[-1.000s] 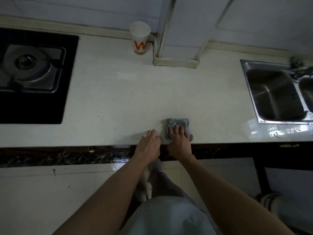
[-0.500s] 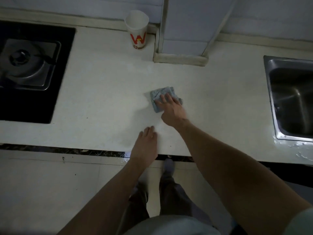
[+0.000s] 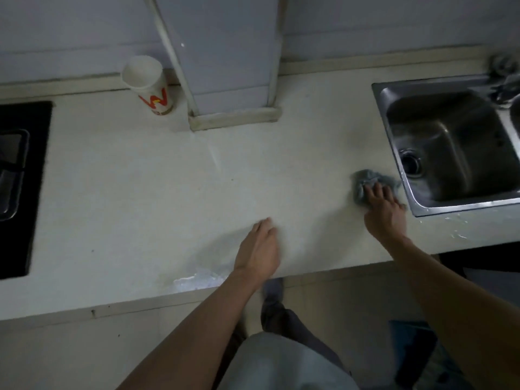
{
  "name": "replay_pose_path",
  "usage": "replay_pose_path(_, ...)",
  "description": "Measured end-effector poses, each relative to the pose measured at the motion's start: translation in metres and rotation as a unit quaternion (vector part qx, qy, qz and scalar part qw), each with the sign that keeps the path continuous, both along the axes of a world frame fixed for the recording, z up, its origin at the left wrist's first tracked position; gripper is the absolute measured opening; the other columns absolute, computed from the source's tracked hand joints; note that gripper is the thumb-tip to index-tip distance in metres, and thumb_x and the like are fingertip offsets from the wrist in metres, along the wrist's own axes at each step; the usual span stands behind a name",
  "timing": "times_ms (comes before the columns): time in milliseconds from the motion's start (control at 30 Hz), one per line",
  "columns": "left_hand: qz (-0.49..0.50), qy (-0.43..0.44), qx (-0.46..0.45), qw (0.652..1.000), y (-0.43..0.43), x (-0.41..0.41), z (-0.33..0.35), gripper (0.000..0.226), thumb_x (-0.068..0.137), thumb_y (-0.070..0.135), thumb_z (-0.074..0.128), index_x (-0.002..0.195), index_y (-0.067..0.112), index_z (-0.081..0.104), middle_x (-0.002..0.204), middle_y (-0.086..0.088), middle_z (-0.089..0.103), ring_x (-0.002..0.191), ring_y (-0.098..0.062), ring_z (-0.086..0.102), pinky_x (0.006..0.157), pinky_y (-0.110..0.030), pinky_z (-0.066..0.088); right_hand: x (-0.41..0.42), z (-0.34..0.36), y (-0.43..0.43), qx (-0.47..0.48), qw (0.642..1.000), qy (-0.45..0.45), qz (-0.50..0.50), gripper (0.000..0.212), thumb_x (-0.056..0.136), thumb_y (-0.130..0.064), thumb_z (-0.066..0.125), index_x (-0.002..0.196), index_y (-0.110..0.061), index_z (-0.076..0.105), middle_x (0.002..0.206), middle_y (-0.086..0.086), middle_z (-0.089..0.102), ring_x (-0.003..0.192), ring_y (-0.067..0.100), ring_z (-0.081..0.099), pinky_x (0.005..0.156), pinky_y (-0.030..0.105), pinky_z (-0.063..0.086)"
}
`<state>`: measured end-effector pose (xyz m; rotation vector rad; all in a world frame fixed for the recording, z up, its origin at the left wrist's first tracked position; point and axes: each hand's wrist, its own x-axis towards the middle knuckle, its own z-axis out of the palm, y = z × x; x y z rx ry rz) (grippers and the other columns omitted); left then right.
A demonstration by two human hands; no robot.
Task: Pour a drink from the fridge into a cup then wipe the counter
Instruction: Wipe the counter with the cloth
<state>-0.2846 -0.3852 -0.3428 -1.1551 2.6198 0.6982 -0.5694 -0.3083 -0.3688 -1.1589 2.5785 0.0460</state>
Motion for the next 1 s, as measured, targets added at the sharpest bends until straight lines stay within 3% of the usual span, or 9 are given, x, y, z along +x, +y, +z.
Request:
replay_pose_path(100, 0.003, 0.005, 0.014, 1.000, 0.005, 0.000, -0.001, 0.033, 0.095, 0.013, 0.038, 0.121, 0.006, 0.059, 0.152, -0.009, 0.031, 0.138, -0.021, 0.030, 0.114, -0.029, 0.029, 0.018, -0.002, 0.047, -0.036, 0.998, 0.016, -0.050, 0.066, 0.078, 0.002, 0.053, 0.143, -0.011, 0.046, 0.149, 0.018, 0.041, 0.140, 0.038, 0.032, 0.111, 0.048, 0.028)
replay_pose_path(233, 0.008, 0.014, 0.022, 1.000, 0.001, 0.008, 0.001, 0.039, 0.098, 0.015, 0.041, 0.133, 0.003, 0.053, 0.154, -0.011, 0.031, 0.143, -0.022, 0.027, 0.116, -0.031, 0.025, 0.060, -0.012, 0.060, -0.022, 0.990, 0.010, -0.138, 0.059, 0.085, -0.003, 0.051, 0.144, -0.010, 0.045, 0.151, 0.021, 0.037, 0.141, 0.040, 0.029, 0.113, 0.046, 0.023)
replay_pose_path(333, 0.027, 0.025, 0.008, 0.999, -0.002, 0.031, 0.008, 0.039, 0.097, 0.012, 0.039, 0.134, 0.003, 0.050, 0.154, -0.010, 0.032, 0.144, -0.020, 0.024, 0.117, -0.025, 0.016, 0.102, -0.017, 0.039, -0.023, 0.990, 0.012, -0.138, 0.060, 0.085, -0.009, 0.045, 0.144, -0.008, 0.044, 0.150, 0.024, 0.036, 0.141, 0.043, 0.028, 0.117, 0.048, 0.019)
replay_pose_path(400, 0.053, 0.017, -0.010, 0.998, -0.002, 0.059, 0.010, 0.039, 0.092, 0.007, 0.043, 0.130, 0.002, 0.053, 0.146, -0.013, 0.042, 0.137, -0.025, 0.034, 0.115, -0.029, 0.024, 0.132, -0.017, 0.014, -0.032, 0.995, -0.004, -0.097, 0.062, 0.083, -0.008, 0.046, 0.146, -0.009, 0.041, 0.152, 0.024, 0.034, 0.143, 0.043, 0.024, 0.119, 0.049, 0.015)
replay_pose_path(500, 0.114, -0.019, -0.017, 0.993, -0.006, 0.112, 0.005, 0.040, 0.078, -0.006, 0.052, 0.116, -0.001, 0.062, 0.129, -0.017, 0.057, 0.117, -0.033, 0.053, 0.099, -0.037, 0.045, 0.186, -0.009, -0.030, -0.056, 0.997, -0.044, -0.002, 0.070, 0.078, -0.011, 0.033, 0.148, -0.013, 0.038, 0.156, 0.019, 0.028, 0.147, 0.038, 0.015, 0.121, 0.048, 0.010)
replay_pose_path(633, 0.220, -0.045, -0.019, 0.974, -0.010, 0.179, 0.004, 0.042, 0.077, -0.012, 0.054, 0.117, 0.000, 0.060, 0.135, -0.014, 0.051, 0.121, -0.034, 0.048, 0.089, -0.041, 0.053, 0.274, -0.003, -0.066, -0.051, 0.980, -0.089, 0.173, 0.074, 0.077, -0.012, 0.039, 0.151, -0.017, 0.033, 0.160, 0.011, 0.021, 0.150, 0.032, 0.005, 0.123, 0.044, 0.002)
replay_pose_path(800, 0.291, -0.040, -0.011, 0.956, -0.004, 0.220, 0.007, 0.041, 0.085, -0.009, 0.050, 0.123, 0.002, 0.061, 0.139, -0.016, 0.048, 0.126, -0.033, 0.044, 0.104, -0.037, 0.040, 0.362, -0.014, -0.048, -0.057, 0.931, -0.107, 0.344, 0.069, 0.063, -0.016, 0.060, 0.132, -0.013, 0.059, 0.145, 0.014, 0.049, 0.140, 0.036, 0.035, 0.116, 0.053, 0.026)
replay_pose_path(867, 0.290, -0.034, -0.003, 0.956, 0.000, 0.222, 0.010, 0.040, 0.087, -0.006, 0.048, 0.124, 0.004, 0.061, 0.139, -0.013, 0.048, 0.126, -0.030, 0.043, 0.102, -0.037, 0.043, 0.373, -0.018, -0.031, -0.062, 0.912, -0.109, 0.391, 0.060, 0.070, -0.022, 0.051, 0.129, -0.014, 0.062, 0.142, 0.012, 0.053, 0.138, 0.035, 0.040, 0.114, 0.052, 0.031)
replay_pose_path(1000, 0.268, -0.014, 0.008, 0.963, 0.006, 0.203, 0.011, 0.031, 0.091, 0.005, 0.048, 0.119, 0.010, 0.060, 0.135, -0.003, 0.049, 0.122, -0.022, 0.044, 0.088, -0.031, 0.049, 0.352, -0.025, -0.012, -0.125, 0.877, -0.079, 0.458, 0.052, 0.078, -0.016, 0.041, 0.125, -0.014, 0.065, 0.139, 0.008, 0.056, 0.136, 0.031, 0.044, 0.112, 0.047, 0.025)
